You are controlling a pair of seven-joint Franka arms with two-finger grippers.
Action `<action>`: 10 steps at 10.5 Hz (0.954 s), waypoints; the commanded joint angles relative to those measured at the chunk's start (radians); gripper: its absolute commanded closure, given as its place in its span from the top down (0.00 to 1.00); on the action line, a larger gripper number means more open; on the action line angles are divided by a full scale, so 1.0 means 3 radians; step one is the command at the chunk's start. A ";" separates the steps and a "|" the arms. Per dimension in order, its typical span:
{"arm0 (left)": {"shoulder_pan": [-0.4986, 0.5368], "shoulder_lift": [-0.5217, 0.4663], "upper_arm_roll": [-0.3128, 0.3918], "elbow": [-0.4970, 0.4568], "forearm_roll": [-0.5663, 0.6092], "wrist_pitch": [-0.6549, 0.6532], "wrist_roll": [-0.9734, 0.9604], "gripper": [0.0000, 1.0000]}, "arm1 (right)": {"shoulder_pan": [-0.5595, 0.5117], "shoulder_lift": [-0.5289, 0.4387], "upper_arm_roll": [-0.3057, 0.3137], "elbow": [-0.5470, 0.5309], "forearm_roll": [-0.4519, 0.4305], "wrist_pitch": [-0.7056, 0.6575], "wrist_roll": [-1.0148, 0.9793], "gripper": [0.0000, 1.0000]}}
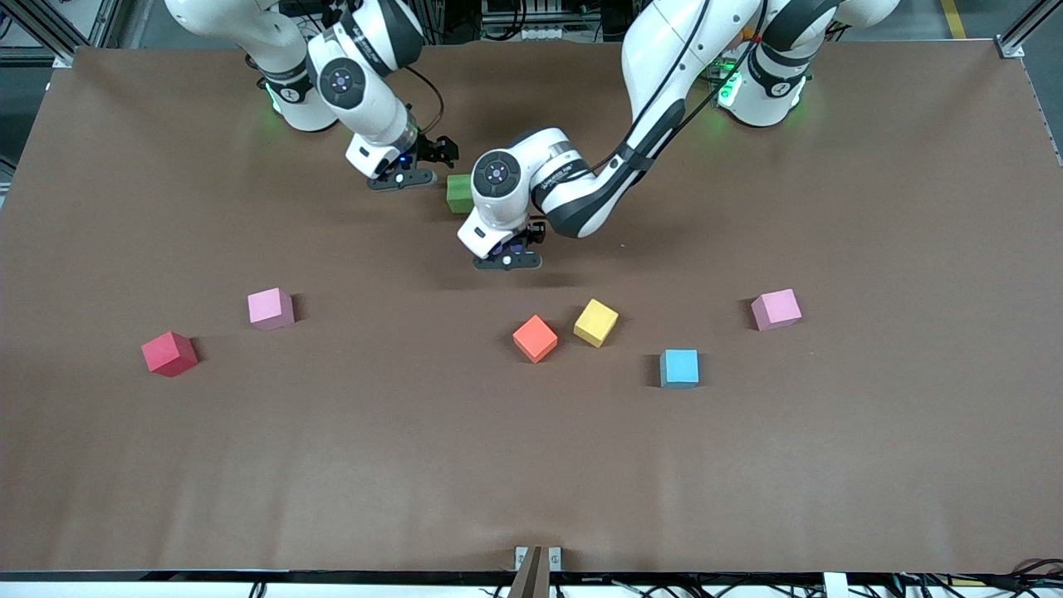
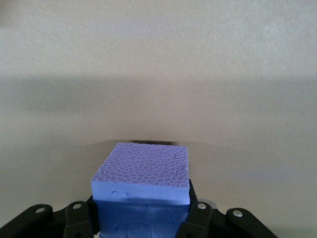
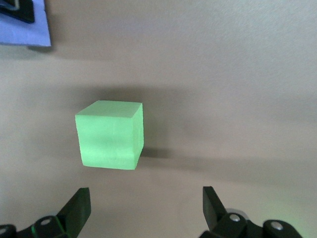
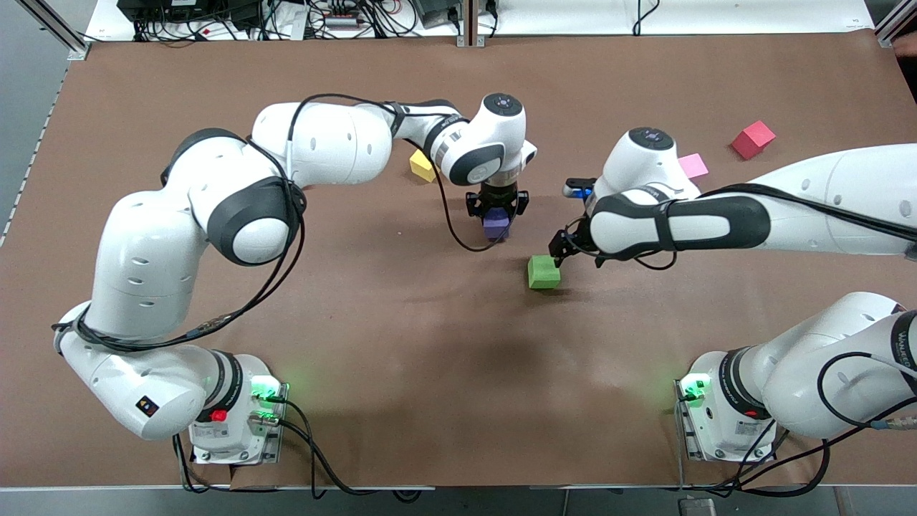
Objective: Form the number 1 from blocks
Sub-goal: 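Move the right gripper to the light pink block while the left holds purple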
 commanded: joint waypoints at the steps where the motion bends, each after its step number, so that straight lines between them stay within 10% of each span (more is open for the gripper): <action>1: -0.0018 -0.0055 0.0003 0.0146 -0.0010 -0.0126 -0.0143 0.00 | -0.0360 -0.0156 -0.0003 0.0164 -0.0373 -0.0357 -0.0215 1.00; 5: -0.0120 0.0108 0.0008 0.0433 -0.0015 -0.0121 -0.0332 0.00 | -0.1036 0.0052 -0.0217 0.1043 -0.0743 -0.1258 -0.0720 1.00; 10: -0.0626 0.0349 0.0356 0.0750 -0.0025 -0.0121 -0.0501 0.00 | -0.1537 0.1120 -0.0407 0.2399 -0.0978 -0.1786 -0.0859 1.00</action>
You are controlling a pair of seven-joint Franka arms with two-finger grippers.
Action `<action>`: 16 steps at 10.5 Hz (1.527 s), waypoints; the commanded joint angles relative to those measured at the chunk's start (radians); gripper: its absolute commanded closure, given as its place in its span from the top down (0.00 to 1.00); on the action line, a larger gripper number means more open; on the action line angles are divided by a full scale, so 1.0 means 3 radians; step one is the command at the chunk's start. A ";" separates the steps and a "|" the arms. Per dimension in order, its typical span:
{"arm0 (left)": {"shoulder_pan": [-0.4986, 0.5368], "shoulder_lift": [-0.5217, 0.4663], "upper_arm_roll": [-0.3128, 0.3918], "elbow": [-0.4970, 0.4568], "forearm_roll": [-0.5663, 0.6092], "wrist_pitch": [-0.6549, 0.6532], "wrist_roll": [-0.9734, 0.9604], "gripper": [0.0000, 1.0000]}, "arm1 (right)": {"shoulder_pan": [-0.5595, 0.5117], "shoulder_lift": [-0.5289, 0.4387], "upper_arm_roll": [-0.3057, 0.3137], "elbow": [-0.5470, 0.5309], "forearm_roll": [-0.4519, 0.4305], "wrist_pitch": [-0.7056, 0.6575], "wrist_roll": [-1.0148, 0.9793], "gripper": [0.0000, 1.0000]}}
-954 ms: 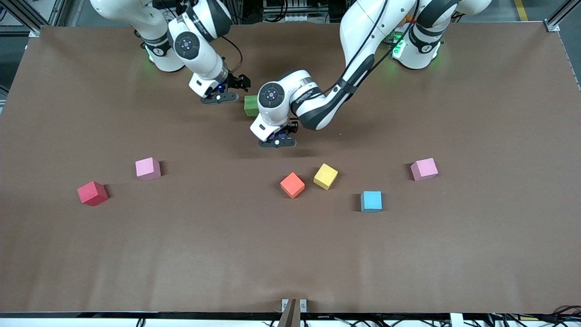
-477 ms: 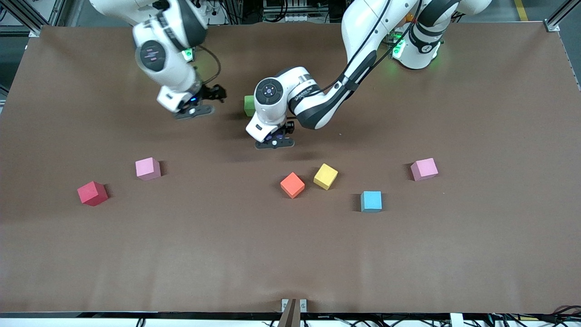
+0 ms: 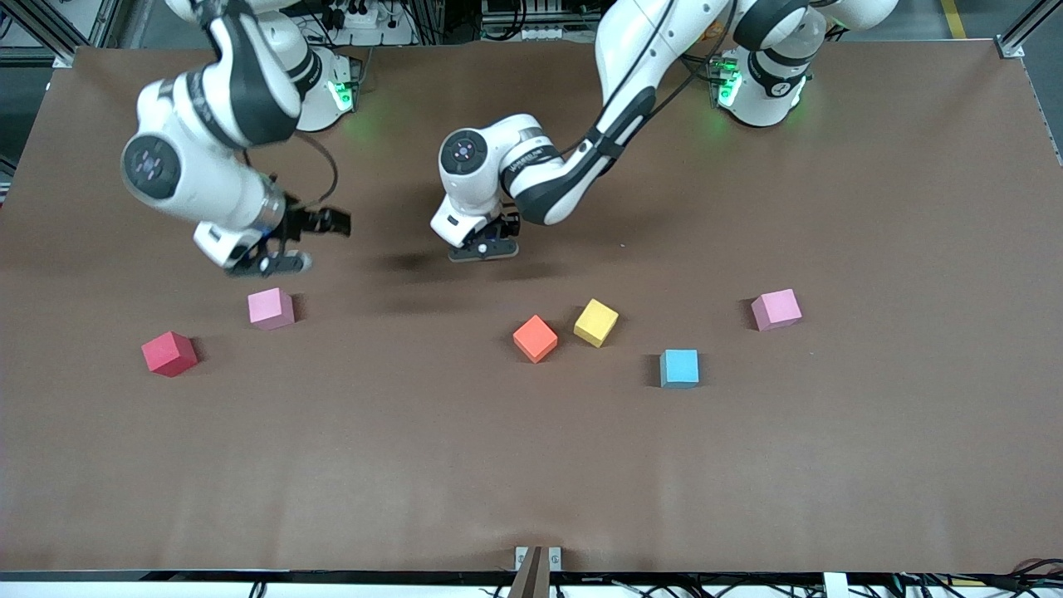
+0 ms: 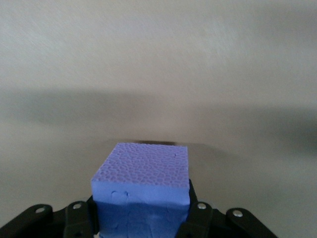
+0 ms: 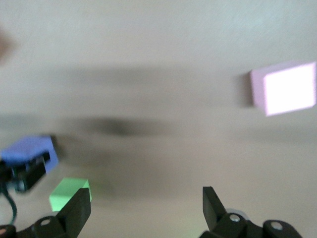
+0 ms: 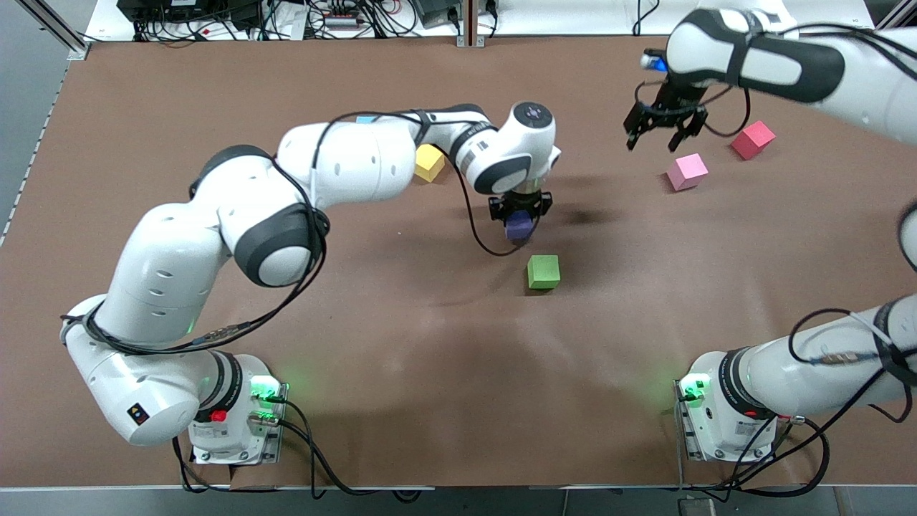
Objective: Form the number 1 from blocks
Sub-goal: 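Move the right gripper to the light pink block while the left holds purple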
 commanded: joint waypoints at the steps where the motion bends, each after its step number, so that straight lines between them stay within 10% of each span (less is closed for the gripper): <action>1: -0.0087 0.0126 0.0054 0.0284 -0.0023 -0.0069 -0.0029 0.00 | -0.0272 0.0619 0.0001 0.0554 -0.0262 -0.0094 -0.0297 1.00; 16: -0.0337 0.0326 0.0105 0.0468 -0.0018 -0.0063 -0.0049 0.00 | -0.0719 0.1485 -0.0127 0.0627 -0.0453 0.0617 -0.1511 1.00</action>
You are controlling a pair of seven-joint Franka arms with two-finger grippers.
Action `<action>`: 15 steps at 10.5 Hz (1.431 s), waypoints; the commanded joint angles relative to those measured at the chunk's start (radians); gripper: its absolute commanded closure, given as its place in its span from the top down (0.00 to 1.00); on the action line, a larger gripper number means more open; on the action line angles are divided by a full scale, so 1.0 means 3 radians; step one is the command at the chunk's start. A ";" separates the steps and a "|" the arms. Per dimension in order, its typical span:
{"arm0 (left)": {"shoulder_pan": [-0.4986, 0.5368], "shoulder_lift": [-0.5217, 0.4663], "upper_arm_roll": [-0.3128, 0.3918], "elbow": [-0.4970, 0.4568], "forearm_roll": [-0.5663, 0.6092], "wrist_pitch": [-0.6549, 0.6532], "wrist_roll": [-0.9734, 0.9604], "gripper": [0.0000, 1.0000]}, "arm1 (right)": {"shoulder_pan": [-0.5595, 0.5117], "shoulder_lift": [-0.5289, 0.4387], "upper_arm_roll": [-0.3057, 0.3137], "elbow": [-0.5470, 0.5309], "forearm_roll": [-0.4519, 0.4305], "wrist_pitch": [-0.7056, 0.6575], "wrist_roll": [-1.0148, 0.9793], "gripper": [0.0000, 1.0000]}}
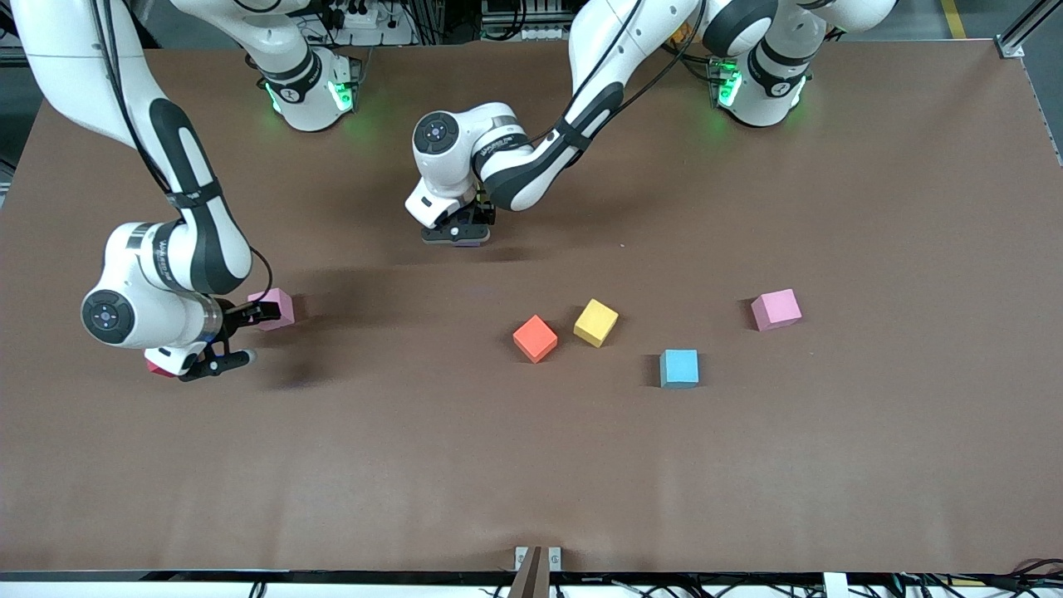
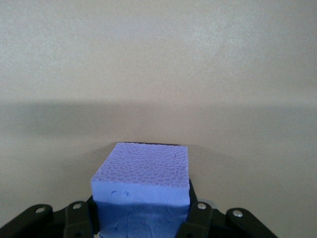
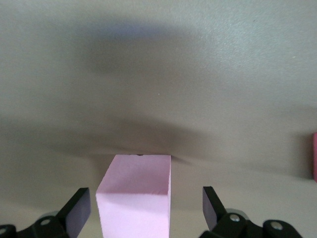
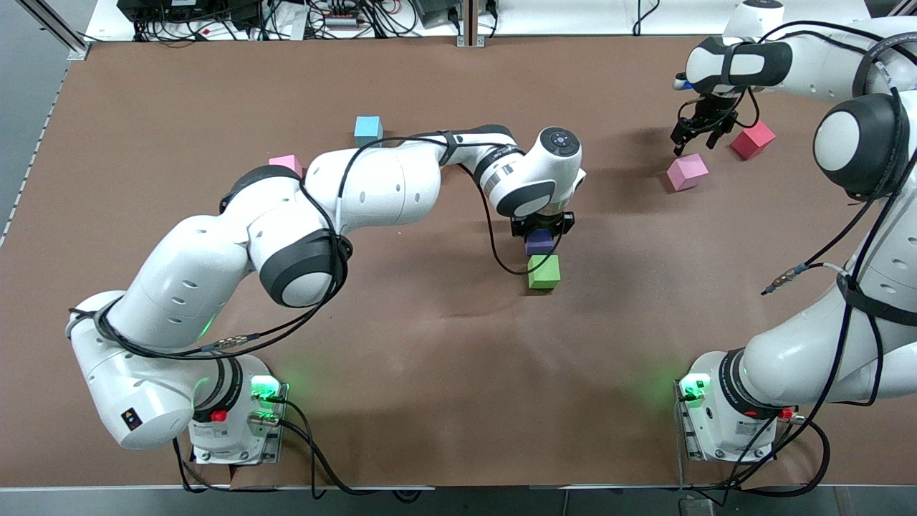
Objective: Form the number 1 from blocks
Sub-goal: 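Grasp the light pink block with the right gripper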
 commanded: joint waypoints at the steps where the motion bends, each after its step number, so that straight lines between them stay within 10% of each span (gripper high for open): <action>1: -0.0048 0.0058 0.0044 0.0106 -0.0018 -0.0056 -0.0040 0.00 | 0.0012 0.0052 -0.0004 -0.0013 0.0007 0.0036 -0.0033 1.00; 11: -0.0130 0.0125 0.0044 0.0106 -0.0013 -0.0050 -0.0040 0.00 | 0.0038 0.0073 -0.0004 -0.0268 0.0156 0.0067 -0.0064 0.98; 13: -0.0140 0.0125 0.0044 0.0106 -0.0013 -0.0050 -0.0040 0.00 | 0.0037 0.0068 -0.0004 -0.0259 0.0191 0.0056 -0.0064 0.53; 15: -0.0166 0.0140 0.0044 0.0106 -0.0008 -0.0050 -0.0040 0.00 | 0.0037 0.0042 -0.0004 -0.0243 0.0283 0.0051 -0.0064 0.42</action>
